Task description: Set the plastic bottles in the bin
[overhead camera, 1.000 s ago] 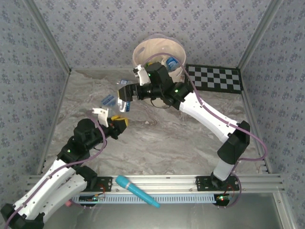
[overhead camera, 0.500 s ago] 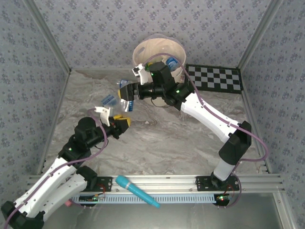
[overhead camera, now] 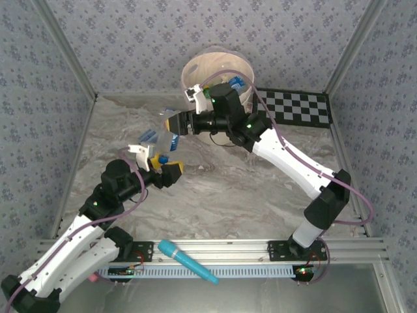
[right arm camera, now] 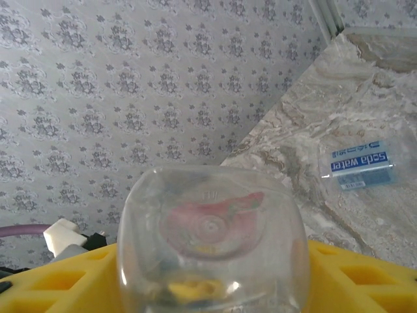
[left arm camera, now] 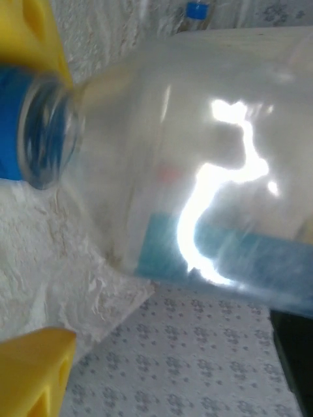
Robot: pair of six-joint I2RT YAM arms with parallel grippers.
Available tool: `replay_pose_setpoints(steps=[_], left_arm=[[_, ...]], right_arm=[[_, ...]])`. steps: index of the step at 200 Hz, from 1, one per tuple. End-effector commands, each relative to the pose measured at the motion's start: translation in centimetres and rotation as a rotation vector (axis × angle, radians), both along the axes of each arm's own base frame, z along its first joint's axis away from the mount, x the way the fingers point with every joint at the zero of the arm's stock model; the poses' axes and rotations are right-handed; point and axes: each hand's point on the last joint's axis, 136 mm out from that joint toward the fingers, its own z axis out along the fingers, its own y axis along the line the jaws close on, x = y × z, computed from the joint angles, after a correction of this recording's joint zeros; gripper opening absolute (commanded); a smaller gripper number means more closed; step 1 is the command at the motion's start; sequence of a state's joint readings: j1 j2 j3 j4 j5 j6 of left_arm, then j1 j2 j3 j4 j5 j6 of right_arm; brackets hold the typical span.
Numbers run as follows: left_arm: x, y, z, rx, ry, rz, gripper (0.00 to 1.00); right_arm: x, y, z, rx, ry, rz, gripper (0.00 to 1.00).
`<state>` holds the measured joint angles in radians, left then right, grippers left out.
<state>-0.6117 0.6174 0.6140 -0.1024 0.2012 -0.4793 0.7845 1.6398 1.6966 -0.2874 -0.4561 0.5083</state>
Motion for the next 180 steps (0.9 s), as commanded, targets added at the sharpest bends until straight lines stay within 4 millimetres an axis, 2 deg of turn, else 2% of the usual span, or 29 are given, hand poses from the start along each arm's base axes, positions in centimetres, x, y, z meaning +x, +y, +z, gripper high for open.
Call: replay_pose_setpoints(steps=[1,45,104,138,180], left_arm=[[0.0,0.3,2.6,-0.037,-0.055,0.019,1.0],[-0.2,0.8,2.7,-0.036,-0.058,0.038,1.0],[-0.3,1.1,2.4,-0.03,-0.051,0.048,1.0],[-0.5,1.3,2.5,-0.027,-0.052,0.052,0.99],[-0.6,1.5,2.5,-0.029,-0.051,0.057,1.0]], right_arm=[[0.2,-1.5,1.6,-0.001,-0.033,-0.035,0.66],[2.1,-3.9,3.2,0.016,-0.066,-0.122,0.63],[4.5,-6.4,3.5,0.016,-0.071,-0.212,0.61],[6.0,-9.0,6.5,0.061,-0.109,-0.283,0.62],[8.4,-13.8,10.8,0.135,-0.158,-0.41,0.62]])
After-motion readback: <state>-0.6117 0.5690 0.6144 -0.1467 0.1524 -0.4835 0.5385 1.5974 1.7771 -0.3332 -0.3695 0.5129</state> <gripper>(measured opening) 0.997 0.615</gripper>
